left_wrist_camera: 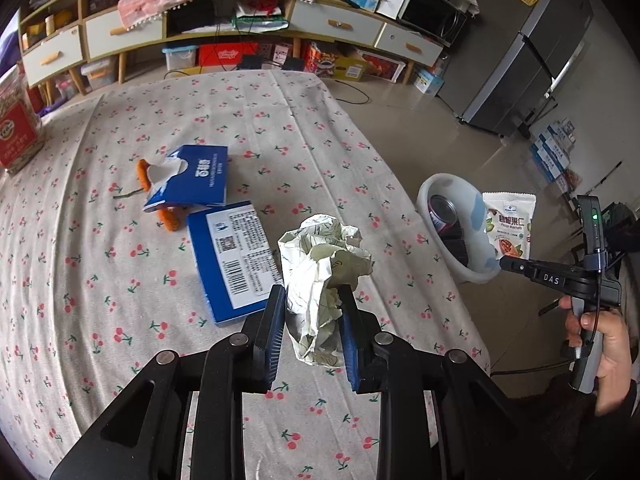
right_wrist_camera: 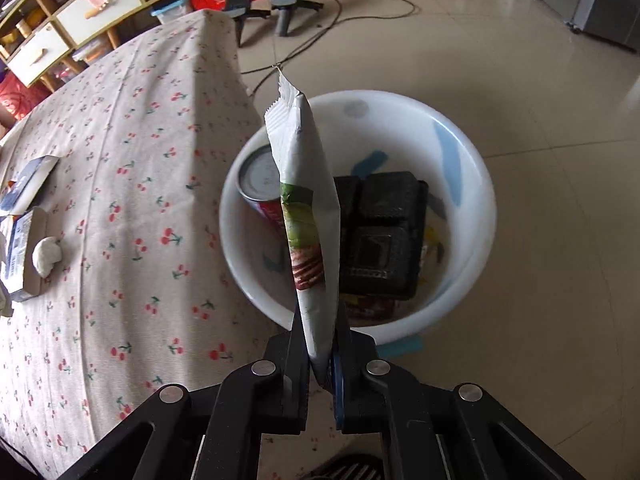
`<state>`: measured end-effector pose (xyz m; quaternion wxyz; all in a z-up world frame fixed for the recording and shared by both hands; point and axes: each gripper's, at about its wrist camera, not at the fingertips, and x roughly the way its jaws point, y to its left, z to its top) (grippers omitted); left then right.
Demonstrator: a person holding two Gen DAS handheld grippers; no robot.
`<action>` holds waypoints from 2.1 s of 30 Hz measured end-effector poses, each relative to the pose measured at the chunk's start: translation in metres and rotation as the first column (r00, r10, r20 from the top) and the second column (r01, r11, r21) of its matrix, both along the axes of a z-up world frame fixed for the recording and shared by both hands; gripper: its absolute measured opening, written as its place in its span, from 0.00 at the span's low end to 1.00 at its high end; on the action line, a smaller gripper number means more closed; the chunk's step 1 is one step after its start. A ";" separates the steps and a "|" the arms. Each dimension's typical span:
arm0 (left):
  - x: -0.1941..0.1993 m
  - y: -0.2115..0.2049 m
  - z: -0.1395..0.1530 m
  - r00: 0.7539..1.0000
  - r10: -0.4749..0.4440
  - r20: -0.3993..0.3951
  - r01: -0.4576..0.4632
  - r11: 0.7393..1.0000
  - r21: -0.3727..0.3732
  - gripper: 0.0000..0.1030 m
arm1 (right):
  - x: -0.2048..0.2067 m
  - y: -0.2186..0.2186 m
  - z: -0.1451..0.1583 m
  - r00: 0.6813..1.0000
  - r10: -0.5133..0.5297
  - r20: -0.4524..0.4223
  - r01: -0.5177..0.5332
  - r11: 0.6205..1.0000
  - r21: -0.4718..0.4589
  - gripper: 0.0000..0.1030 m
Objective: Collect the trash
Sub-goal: 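Carry the white snack packet over the bin and open the right tool, then carry the crumpled white paper over the bin and open the left tool, then move both tools back over the table items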
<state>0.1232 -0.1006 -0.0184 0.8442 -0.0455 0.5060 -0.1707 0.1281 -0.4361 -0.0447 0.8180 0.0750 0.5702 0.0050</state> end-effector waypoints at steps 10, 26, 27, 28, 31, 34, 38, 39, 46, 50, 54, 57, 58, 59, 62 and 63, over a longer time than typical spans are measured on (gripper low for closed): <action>0.013 -0.076 0.007 0.994 -0.104 0.020 0.105 0.994 -0.027 0.26 | 0.007 -0.029 -0.009 0.993 -0.106 -0.048 0.109 0.992 0.059 0.35; 0.032 -0.214 -0.023 0.958 -0.285 -0.003 0.285 0.958 -0.022 0.26 | -0.053 -0.081 0.009 0.976 -0.217 0.002 0.217 0.976 0.028 0.40; 0.033 -0.219 -0.026 0.958 -0.288 -0.002 0.288 0.958 -0.016 0.26 | -0.056 -0.084 0.010 0.973 -0.230 0.003 0.230 0.973 0.025 0.40; 0.035 -0.223 -0.028 0.958 -0.287 0.000 0.287 0.958 -0.006 0.26 | -0.060 -0.087 0.010 0.970 -0.242 0.003 0.242 0.970 0.022 0.40; 0.039 -0.231 -0.033 0.958 -0.288 0.007 0.288 0.958 0.007 0.27 | -0.067 -0.094 0.011 0.964 -0.267 0.008 0.267 0.964 0.016 0.40; 0.043 -0.233 -0.036 0.954 -0.299 0.009 0.299 0.954 -0.013 0.30 | -0.072 -0.099 0.013 0.960 -0.279 0.021 0.279 0.960 0.019 0.40; 0.045 -0.231 -0.035 0.956 -0.294 -0.001 0.294 0.956 -0.002 0.58 | -0.073 -0.100 0.015 0.957 -0.288 0.030 0.288 0.958 0.005 0.45; 0.043 -0.228 -0.033 0.957 -0.289 0.003 0.289 0.957 -0.004 0.63 | -0.073 -0.101 0.016 0.957 -0.287 0.033 0.287 0.958 0.005 0.45; 0.034 -0.193 -0.010 0.968 -0.246 0.045 0.246 0.969 0.019 0.80 | -0.068 -0.092 0.022 0.963 -0.264 0.057 0.264 0.964 -0.002 0.49; 0.028 -0.162 -0.001 0.978 -0.201 0.056 0.200 0.980 0.021 0.84 | -0.062 -0.080 0.026 0.968 -0.241 0.074 0.242 0.970 -0.005 0.51; 0.024 -0.127 0.003 0.986 -0.156 0.059 0.154 0.987 0.038 0.86 | -0.057 -0.066 0.033 0.973 -0.211 0.098 0.213 0.977 -0.018 0.56; 0.022 -0.100 0.006 0.991 -0.120 0.066 0.117 0.992 0.043 0.89 | -0.054 -0.054 0.036 0.977 -0.187 0.107 0.191 0.981 -0.029 0.58; 0.021 -0.091 0.007 0.992 -0.108 0.069 0.105 0.993 0.046 0.91 | -0.052 -0.050 0.036 0.978 -0.180 0.107 0.184 0.982 -0.031 0.58; 0.020 -0.082 0.007 0.993 -0.096 0.071 0.093 0.994 0.050 0.93 | -0.050 -0.045 0.037 0.979 -0.174 0.106 0.178 0.983 -0.035 0.58; 0.019 -0.057 0.008 0.995 -0.065 0.076 0.061 0.996 0.065 0.99 | -0.045 -0.030 0.039 0.983 -0.152 0.106 0.157 0.986 -0.047 0.59; 0.018 -0.048 0.008 0.995 -0.056 0.079 0.050 0.996 0.073 1.00 | -0.043 -0.025 0.040 0.984 -0.144 0.107 0.150 0.987 -0.050 0.60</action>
